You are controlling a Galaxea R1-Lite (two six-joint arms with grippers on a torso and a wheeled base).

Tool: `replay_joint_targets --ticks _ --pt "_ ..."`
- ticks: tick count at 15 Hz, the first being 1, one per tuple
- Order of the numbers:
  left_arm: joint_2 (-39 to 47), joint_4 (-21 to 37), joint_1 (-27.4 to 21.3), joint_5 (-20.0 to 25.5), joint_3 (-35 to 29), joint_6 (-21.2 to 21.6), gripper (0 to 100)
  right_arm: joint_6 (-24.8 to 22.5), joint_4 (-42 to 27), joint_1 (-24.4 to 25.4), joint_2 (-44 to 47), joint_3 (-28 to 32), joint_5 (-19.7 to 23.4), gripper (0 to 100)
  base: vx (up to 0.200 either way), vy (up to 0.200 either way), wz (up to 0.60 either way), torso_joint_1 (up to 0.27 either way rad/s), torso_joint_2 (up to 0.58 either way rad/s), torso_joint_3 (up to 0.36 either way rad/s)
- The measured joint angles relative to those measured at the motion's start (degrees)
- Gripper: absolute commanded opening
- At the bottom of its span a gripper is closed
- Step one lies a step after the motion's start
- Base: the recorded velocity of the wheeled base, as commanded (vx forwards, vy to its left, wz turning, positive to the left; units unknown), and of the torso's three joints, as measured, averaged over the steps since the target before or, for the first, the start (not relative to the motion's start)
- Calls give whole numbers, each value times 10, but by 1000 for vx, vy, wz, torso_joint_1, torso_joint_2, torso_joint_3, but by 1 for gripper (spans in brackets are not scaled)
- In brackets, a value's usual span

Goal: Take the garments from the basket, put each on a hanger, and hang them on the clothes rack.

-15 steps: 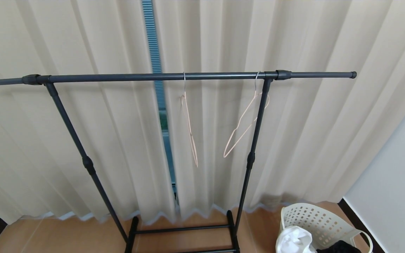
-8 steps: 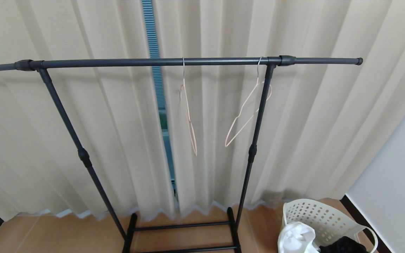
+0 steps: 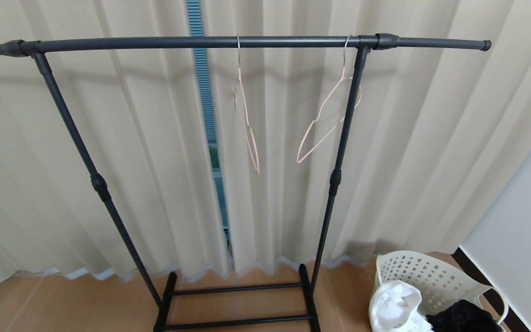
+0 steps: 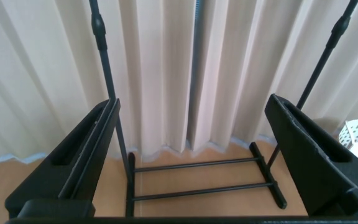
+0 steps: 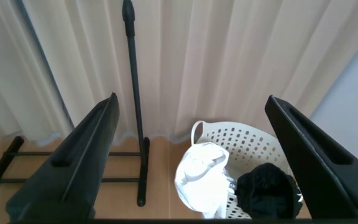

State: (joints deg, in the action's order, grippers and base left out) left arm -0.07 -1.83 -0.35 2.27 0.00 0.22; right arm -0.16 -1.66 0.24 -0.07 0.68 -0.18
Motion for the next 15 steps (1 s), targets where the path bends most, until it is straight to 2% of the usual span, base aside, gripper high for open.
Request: replay_joint_targets --ticks 10,15 --pt "0 0 0 0 0 0 100 0 0 0 0 0 0 100 0 0 0 -143 487 343" --pt "0 0 0 0 0 0 100 0 0 0 0 0 0 100 0 0 0 -26 119 92"
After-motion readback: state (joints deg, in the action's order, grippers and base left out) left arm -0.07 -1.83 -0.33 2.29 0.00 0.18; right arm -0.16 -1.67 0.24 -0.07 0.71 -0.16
